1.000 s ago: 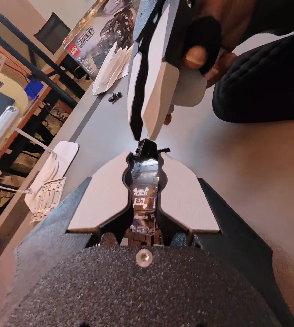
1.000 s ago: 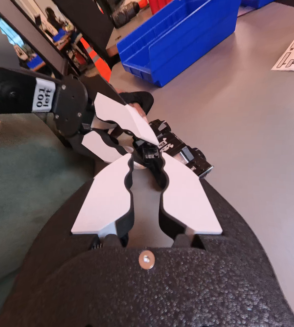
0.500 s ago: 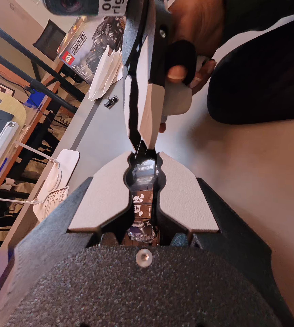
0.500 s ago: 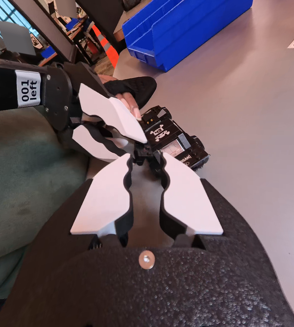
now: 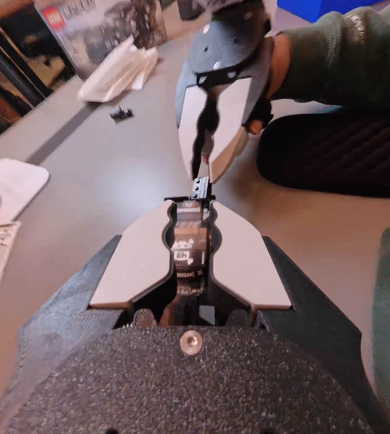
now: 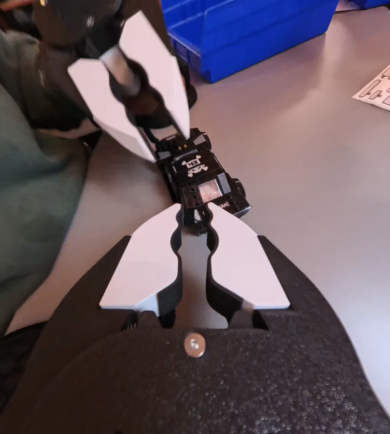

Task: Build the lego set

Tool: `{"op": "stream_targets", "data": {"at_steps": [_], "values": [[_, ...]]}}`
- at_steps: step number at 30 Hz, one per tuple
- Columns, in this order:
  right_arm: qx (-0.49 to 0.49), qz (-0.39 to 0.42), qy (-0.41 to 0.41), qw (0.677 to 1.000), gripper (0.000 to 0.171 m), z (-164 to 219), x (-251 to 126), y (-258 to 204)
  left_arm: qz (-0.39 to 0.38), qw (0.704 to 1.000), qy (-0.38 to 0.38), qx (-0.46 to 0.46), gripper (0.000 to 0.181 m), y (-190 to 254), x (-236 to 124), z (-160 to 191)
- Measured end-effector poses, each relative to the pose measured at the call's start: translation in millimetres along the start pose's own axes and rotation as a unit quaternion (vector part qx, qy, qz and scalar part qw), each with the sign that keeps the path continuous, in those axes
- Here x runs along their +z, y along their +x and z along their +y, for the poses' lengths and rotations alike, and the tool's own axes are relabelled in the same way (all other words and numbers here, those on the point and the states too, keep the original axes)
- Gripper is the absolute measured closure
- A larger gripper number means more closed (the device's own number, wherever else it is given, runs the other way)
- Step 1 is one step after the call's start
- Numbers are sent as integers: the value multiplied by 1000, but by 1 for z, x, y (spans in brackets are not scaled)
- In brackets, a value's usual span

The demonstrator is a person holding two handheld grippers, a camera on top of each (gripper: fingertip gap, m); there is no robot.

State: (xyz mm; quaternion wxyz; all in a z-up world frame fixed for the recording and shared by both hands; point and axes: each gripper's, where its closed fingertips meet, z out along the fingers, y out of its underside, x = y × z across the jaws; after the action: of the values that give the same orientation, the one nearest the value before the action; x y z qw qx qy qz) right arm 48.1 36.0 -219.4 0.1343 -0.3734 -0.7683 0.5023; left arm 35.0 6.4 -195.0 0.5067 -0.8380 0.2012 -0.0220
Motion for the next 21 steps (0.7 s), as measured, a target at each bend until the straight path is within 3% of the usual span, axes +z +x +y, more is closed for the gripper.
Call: {"op": "stream_targets", "data": {"at_steps": [5,10,17,21], "values": [[-37,50,-64,996,155,21,12,-4,41,995,-85,7,157,-4,12,27],[-49,95,-106,989,155,28,16,-2,77,988,-121,49,155,4,30,31],[-84,116,-147,979,154,28,17,1,118,979,-164,36,138,-5,40,36],[-104,115,-169,973,154,29,18,3,151,971,-186,-8,117,-5,45,38]]}}
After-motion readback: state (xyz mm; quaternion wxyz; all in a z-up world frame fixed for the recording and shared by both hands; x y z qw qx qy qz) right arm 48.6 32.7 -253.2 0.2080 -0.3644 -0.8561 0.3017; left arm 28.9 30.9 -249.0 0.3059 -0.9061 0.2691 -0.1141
